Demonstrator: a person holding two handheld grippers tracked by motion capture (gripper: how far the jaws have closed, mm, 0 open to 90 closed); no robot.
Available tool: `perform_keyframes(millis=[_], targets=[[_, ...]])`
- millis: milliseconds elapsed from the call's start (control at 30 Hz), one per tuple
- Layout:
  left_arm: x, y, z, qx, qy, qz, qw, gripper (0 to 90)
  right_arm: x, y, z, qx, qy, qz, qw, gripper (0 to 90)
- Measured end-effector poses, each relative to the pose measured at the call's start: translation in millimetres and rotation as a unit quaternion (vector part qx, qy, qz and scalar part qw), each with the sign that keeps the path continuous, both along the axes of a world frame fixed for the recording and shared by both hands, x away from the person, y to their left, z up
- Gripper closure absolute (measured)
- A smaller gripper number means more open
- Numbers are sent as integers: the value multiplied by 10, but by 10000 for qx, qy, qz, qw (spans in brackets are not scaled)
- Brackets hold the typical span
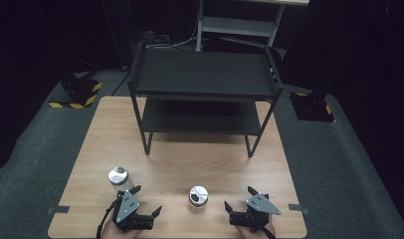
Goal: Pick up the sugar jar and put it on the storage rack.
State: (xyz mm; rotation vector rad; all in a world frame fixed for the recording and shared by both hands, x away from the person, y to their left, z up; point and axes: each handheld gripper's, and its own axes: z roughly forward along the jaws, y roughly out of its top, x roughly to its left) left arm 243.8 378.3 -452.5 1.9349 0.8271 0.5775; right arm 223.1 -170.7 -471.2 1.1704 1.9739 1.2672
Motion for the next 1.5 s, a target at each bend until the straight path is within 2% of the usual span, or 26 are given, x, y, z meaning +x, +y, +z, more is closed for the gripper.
perform_keyframes(millis=[133, 300, 367, 533, 600, 800, 867, 933, 1067, 1233, 1500], targets=[[8, 1, 6, 7, 22, -5, 10000, 6, -4, 4, -1, -2, -7, -12, 10000, 3], [10, 43, -20, -167, 39, 4, 9999, 5, 9, -8, 2, -17, -5, 78, 10000, 3], [28, 79, -29, -210, 28, -97, 9997, 4, 7, -9, 1, -21, -14, 88, 10000, 3], [33, 84, -33, -216, 5, -133, 9997, 3, 21, -29, 0, 17, 10, 123, 9999, 3], [21, 75, -24, -196, -32, -112, 9997, 5, 28, -41, -1, 50, 26, 132, 9999, 3], [-7, 111, 38, -324, -96, -130, 9993, 4, 43, -49, 5, 47, 51, 180, 9998, 3], [-40, 142, 86, -357, -238, -166, 9989, 3, 43, -49, 5, 41, 48, 185, 9998, 3], [-72, 160, 125, -391, -329, -89, 9987, 4, 40, -44, 4, 33, 42, 178, 9998, 3], [-63, 202, 189, -423, -287, -17, 9987, 3, 40, -40, 6, 16, 38, 181, 9998, 3], [-75, 260, 230, -480, -348, 40, 9982, 5, 41, -38, 8, 8, 43, 182, 9998, 3], [-123, 411, 303, -637, -526, 243, 9963, 3, 41, -38, 9, -4, 37, 198, 9998, 3]])
